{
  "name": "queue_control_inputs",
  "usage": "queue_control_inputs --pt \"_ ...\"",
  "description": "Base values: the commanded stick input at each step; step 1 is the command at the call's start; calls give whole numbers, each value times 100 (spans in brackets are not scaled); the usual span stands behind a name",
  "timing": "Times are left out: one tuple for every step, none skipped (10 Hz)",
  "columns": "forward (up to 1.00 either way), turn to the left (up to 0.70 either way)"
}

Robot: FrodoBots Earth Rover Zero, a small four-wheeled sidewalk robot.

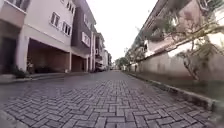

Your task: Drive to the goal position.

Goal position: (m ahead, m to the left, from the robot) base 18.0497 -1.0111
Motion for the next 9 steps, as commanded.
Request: queue_control_inputs --pt "69 3" --pt "69 3" --pt "69 3" --pt "69 3" --pt "69 3" --pt "69 -30" --pt "69 -33" --pt "69 -25" --pt "69 -2"
